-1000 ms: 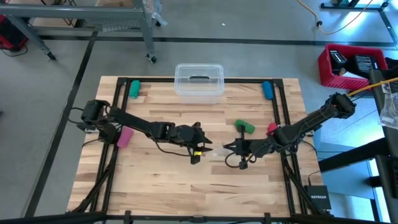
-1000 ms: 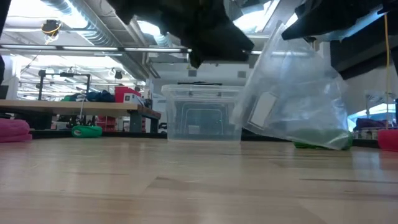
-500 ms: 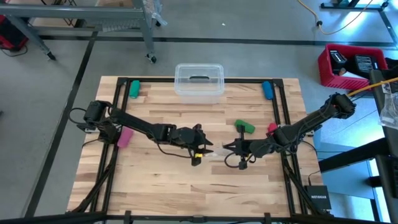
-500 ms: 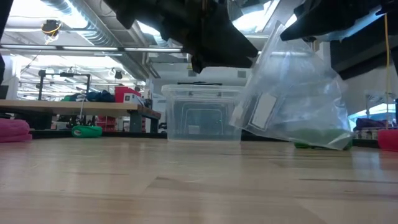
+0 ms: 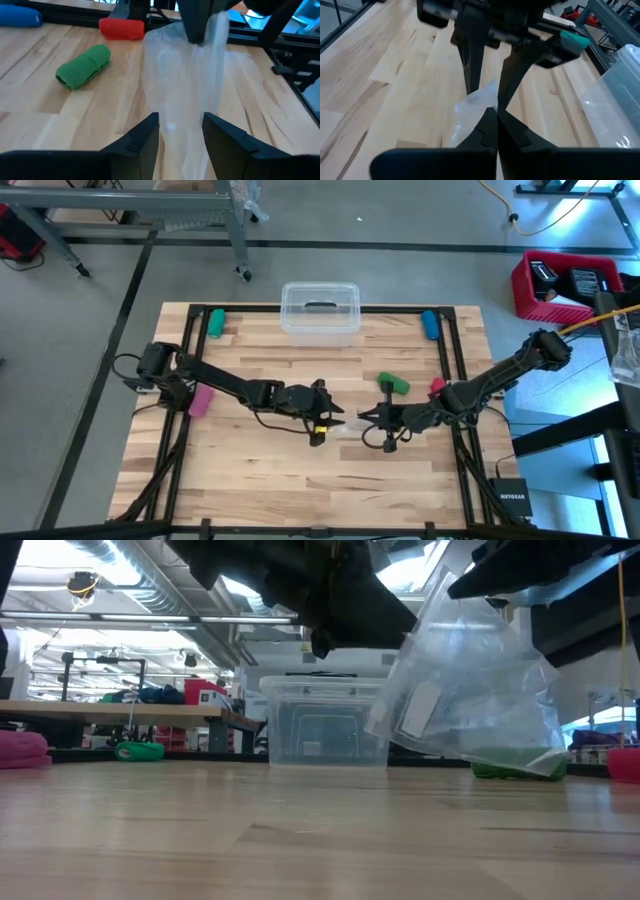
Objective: Roll bandage
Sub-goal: Open the transparent zip bag
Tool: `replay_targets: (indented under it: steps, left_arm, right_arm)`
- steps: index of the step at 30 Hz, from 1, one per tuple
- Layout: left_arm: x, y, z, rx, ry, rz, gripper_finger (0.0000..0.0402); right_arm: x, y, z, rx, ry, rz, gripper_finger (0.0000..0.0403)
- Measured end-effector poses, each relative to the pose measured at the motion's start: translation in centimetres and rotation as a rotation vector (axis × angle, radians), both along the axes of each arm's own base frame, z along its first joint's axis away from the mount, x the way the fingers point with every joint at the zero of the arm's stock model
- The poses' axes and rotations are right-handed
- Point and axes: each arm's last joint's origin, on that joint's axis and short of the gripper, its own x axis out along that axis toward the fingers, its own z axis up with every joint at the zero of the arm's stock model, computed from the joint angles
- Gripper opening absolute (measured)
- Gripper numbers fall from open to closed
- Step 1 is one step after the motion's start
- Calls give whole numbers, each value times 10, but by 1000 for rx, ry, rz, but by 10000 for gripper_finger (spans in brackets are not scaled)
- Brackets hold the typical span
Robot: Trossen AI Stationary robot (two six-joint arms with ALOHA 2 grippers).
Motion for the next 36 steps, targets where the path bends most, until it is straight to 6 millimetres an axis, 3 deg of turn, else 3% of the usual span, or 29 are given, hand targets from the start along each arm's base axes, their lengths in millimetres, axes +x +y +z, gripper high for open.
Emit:
replay_targets:
  steps: [15, 18, 22, 25, 30, 33, 36]
  left_arm:
    - [15, -3, -21, -14, -68, 2, 139]
    - [16, -3, -20, -6, -90, -2, 107]
    - [12, 0, -19, 105, -40, 25, 23]
    - [0, 6, -7, 228, 47, 98, 12]
    - [-25, 15, 36, 333, 178, 256, 3]
    - [-38, 18, 58, 339, 208, 327, 5]
    - [-43, 22, 68, 301, 184, 386, 1]
  right_arm:
    - [7, 5, 7, 70, -93, 39, 0]
    - [10, 6, 0, 58, -66, 37, 1]
    - [12, 7, -4, 65, -47, 30, 15]
    - [11, 6, -3, 36, -44, 11, 33]
    - [7, 0, 16, -119, 19, -72, 78]
    - [6, -3, 26, -238, 49, -126, 111]
    - [13, -1, 33, -264, -20, -82, 141]
